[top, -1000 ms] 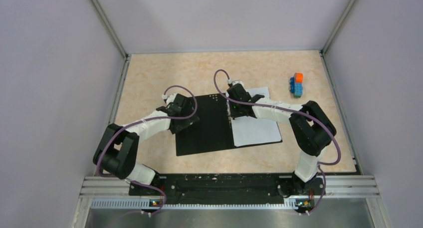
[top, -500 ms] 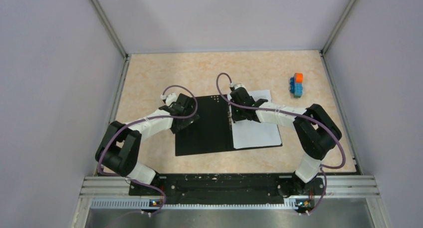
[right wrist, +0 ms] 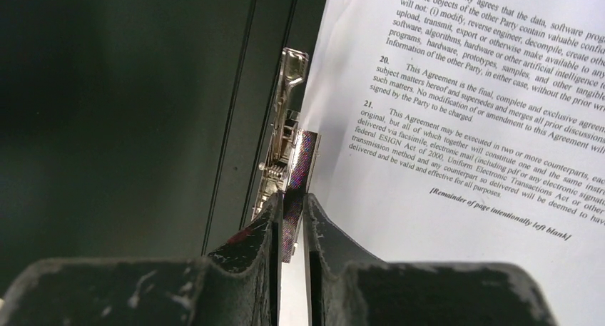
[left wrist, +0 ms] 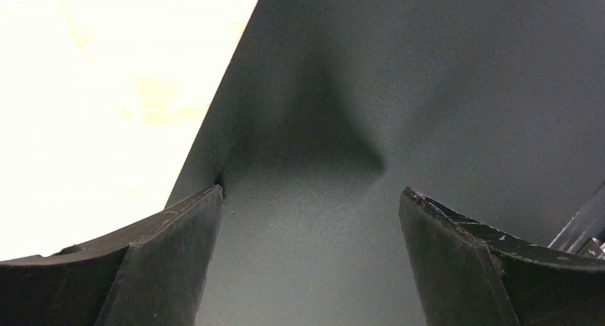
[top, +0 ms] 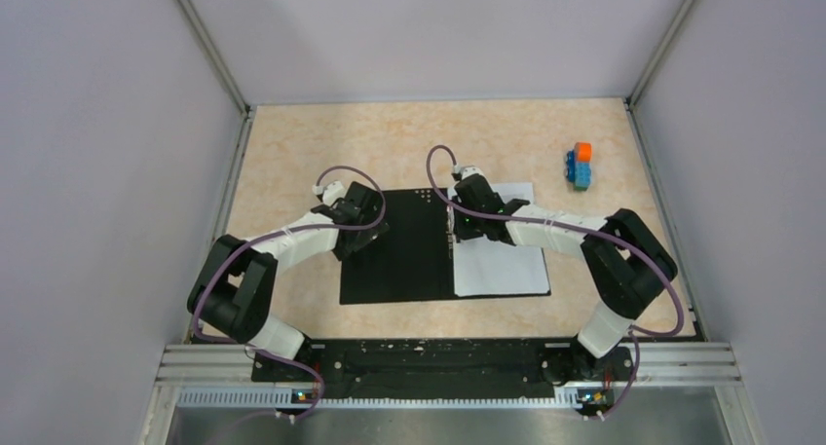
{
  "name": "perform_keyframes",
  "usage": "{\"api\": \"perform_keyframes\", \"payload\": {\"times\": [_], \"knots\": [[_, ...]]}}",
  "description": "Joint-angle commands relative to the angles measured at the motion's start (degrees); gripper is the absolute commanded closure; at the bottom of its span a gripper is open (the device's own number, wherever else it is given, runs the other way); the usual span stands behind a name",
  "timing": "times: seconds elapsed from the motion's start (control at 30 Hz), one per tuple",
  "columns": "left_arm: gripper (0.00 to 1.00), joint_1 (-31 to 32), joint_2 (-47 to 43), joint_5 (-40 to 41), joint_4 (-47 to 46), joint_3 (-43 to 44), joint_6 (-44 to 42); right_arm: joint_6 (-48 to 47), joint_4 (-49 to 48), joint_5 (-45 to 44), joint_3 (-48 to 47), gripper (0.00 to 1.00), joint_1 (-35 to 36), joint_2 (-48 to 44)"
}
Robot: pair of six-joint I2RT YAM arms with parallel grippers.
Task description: Put the files into the folder
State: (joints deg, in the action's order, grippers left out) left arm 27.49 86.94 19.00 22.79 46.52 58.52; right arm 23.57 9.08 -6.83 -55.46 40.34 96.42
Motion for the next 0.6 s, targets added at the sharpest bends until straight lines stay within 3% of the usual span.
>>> {"api": "perform_keyframes", "payload": {"times": [0.0, 0.57], "knots": [[0.02, -0.1, 2.6, 0.2, 2.6, -0.1, 1.2, -0.8, -2.1, 0.2, 1.2, 0.87, 0.1, -4.7], [0.02, -0.1, 3.4, 0.7, 3.0, 0.6, 2.0, 0.6, -3.0, 1.7, 3.4, 0.82, 0.1, -6.9]]}}
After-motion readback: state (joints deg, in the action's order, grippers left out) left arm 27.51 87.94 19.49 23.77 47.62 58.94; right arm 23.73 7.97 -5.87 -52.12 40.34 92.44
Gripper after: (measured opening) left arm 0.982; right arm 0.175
